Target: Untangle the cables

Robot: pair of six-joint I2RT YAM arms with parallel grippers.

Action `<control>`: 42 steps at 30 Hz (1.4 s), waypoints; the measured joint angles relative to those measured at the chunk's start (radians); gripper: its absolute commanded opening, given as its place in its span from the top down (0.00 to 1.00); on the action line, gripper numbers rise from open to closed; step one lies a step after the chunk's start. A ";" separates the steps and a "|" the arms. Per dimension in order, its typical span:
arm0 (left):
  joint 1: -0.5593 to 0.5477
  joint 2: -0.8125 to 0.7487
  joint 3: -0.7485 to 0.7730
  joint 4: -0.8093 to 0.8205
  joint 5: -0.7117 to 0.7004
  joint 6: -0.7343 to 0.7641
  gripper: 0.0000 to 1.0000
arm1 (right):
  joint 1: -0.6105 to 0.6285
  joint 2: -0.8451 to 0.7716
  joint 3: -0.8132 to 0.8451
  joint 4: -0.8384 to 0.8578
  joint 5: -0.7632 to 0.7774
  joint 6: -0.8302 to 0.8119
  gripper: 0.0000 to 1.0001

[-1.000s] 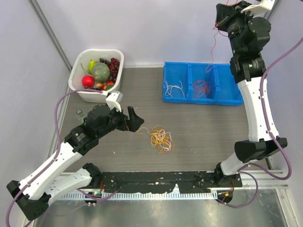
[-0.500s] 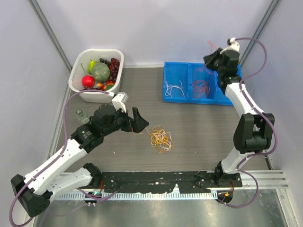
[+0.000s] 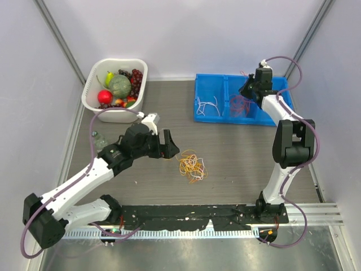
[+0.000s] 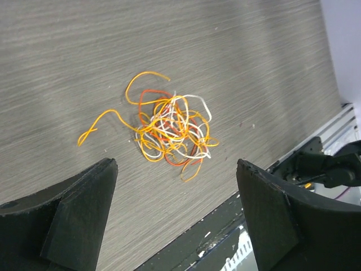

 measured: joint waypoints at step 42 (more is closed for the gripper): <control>0.016 0.476 -0.042 0.167 -0.098 -0.027 0.56 | 0.578 -0.603 -0.605 -0.054 -0.183 -0.023 0.38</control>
